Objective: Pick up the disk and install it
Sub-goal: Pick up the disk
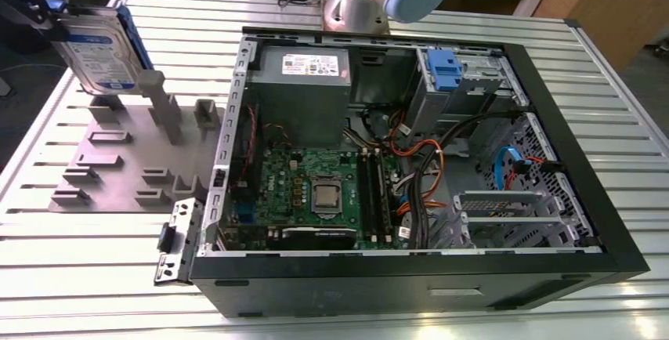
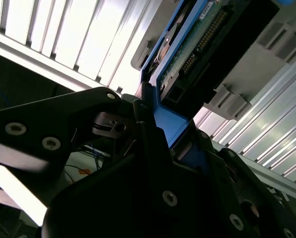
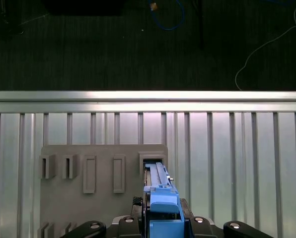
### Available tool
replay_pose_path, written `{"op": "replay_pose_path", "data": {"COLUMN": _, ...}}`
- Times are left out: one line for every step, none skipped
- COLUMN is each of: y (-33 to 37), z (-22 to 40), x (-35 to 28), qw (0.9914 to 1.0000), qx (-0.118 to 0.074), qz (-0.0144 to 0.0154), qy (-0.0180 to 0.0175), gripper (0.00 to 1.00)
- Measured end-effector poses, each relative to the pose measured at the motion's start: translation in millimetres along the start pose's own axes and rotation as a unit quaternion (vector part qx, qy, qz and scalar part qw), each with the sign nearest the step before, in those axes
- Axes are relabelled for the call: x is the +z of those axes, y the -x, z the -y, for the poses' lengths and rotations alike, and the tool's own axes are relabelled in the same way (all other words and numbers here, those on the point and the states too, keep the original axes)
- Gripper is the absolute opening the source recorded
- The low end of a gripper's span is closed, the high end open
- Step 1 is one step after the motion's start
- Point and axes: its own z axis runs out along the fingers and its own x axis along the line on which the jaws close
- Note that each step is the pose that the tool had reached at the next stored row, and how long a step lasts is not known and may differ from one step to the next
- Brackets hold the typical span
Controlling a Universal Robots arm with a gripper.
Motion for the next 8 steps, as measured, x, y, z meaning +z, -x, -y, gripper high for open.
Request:
{"op": "replay_pose_path", "data": {"y": 0.0, "z": 0.0, "x": -0.3, "qw": 1.0, "qx": 0.0, "qz": 0.0, "qy": 0.0, "gripper": 0.36}}
{"op": "replay_pose_path", "data": {"y": 0.0, "z": 0.0, "x": -0.6, "qw": 1.0, "qx": 0.0, "qz": 0.0, "qy": 0.0, "gripper": 0.36}}
{"op": "replay_pose_path", "data": {"y": 0.0, "z": 0.0, "x": -0.8, "qw": 1.0, "qx": 0.0, "qz": 0.0, "qy": 0.0, "gripper": 0.36}}
{"op": "replay_pose_path", "data": {"y": 0.0, "z": 0.0, "x": -1.0, "qw": 1.0, "qx": 0.0, "qz": 0.0, "qy": -0.0001, "gripper": 0.36}}
{"op": "replay_pose_path", "data": {"y": 0.1, "z": 0.0, "x": -1.3, "qw": 1.0, "qx": 0.0, "qz": 0.0, "qy": 0.0, "gripper": 0.36}}
{"op": "replay_pose_path", "data": {"y": 0.1, "z": 0.0, "x": -1.6, "qw": 1.0, "qx": 0.0, "qz": 0.0, "qy": 0.0, "gripper": 0.36}}
{"op": "replay_pose_path", "data": {"y": 0.1, "z": -0.1, "x": -1.8, "qw": 1.0, "qx": 0.0, "qz": 0.0, "qy": 0.0, "gripper": 0.36}}
{"op": "replay_pose_path", "data": {"y": 0.1, "z": -0.1, "x": -2.1, "qw": 1.0, "qx": 0.0, "qz": 0.0, "qy": 0.0, "gripper": 0.36}}
